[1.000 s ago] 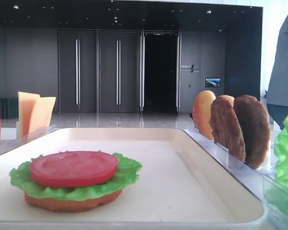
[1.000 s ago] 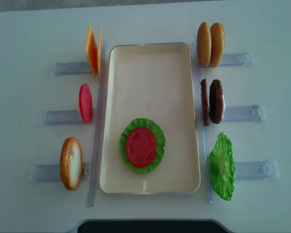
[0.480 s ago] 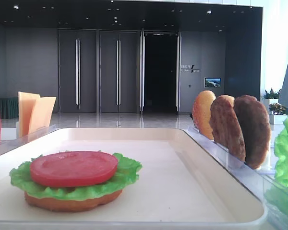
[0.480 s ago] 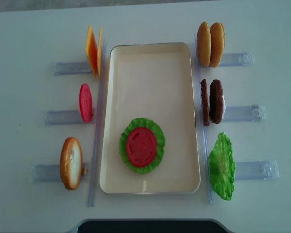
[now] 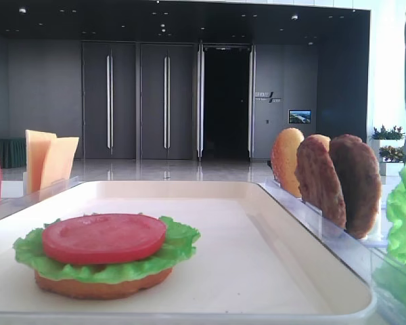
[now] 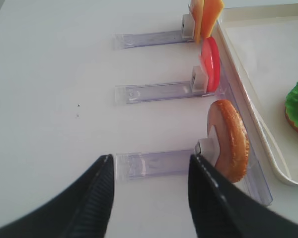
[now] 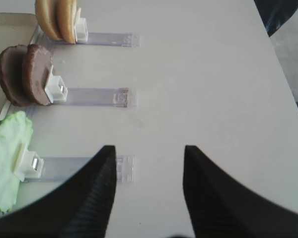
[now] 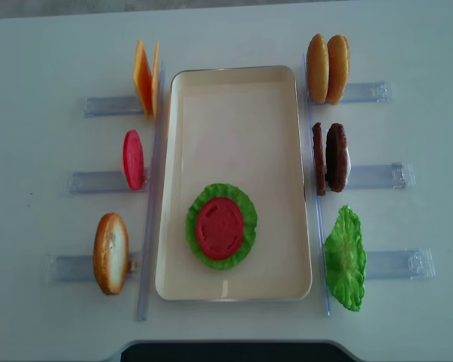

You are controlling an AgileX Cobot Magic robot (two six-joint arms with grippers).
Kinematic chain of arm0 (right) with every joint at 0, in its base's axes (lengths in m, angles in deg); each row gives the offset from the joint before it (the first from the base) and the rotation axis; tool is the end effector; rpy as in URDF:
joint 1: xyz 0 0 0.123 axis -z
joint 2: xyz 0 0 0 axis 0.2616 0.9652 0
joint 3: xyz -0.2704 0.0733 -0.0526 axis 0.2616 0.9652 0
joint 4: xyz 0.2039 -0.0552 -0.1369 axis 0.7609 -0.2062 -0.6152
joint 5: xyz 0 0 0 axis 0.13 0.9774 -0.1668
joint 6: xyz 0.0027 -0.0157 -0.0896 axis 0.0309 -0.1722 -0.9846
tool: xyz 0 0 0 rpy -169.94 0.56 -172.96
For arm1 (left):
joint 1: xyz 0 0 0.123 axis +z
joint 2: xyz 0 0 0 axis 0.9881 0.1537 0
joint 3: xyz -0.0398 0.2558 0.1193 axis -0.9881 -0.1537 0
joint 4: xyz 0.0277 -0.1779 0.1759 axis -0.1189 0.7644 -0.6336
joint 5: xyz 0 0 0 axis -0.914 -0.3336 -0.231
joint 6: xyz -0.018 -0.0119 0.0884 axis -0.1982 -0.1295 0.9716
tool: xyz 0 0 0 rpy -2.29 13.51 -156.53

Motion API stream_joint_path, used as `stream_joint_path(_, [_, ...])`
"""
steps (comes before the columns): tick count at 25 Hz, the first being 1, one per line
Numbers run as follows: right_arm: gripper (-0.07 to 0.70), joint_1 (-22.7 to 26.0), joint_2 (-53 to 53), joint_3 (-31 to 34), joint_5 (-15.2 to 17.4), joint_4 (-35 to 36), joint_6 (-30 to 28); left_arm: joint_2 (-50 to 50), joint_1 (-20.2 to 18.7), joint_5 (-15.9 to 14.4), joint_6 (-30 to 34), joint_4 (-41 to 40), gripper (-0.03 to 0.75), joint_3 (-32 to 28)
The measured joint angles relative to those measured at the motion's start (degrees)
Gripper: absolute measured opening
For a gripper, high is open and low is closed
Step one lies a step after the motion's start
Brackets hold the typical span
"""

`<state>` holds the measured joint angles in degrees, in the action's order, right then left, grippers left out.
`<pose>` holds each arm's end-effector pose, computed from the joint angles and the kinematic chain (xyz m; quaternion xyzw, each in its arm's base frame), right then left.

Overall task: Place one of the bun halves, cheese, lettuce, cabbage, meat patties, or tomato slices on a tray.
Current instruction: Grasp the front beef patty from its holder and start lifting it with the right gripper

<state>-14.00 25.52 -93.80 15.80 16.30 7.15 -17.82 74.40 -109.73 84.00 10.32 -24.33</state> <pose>0.0054 0.0058 0.2912 -0.0475 0.8804 0.0013 0.4719 -0.0050 0.0107 0.2658 0.0275 0.8667 0.0206 0.4976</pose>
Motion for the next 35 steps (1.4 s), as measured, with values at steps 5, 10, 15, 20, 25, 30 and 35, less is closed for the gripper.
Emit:
stream_joint_path(5, [0.307, 0.0, 11.1, -2.9, -0.8, 0.0, 0.9, 0.0, 0.0, 0.0, 0.0, 0.0, 0.37, 0.0])
stream_joint_path(10, [0.305, 0.0, 26.1, -7.5, -2.0, 0.0, 1.8, 0.0, 0.0, 0.0, 0.0, 0.0, 0.37, 0.0])
stream_joint_path(15, [0.303, 0.0, 42.6, -14.5, -2.6, 0.1, 1.8, 0.0, 0.0, 0.0, 0.0, 0.0, 0.37, 0.0])
stream_joint_path(20, [0.304, 0.0, 54.1, -21.5, -2.8, 0.1, 1.8, 0.0, 0.0, 0.0, 0.0, 0.0, 0.37, 0.0])
stream_joint_path(25, [0.304, 0.0, 59.7, -25.3, -2.7, 0.1, 1.8, 0.0, 0.0, 0.0, 0.0, 0.0, 0.37, 0.0])
stream_joint_path(30, [0.304, -0.7, 60.2, -25.7, -1.3, 0.1, 1.8, 0.0, 0.0, 0.0, 0.0, 0.0, 0.37, 0.0])
stream_joint_path(35, [0.302, -9.6, 60.3, -25.7, -0.6, -0.5, 5.5, 0.0, 0.0, 0.0, 0.0, 0.0, 0.368, 0.0])
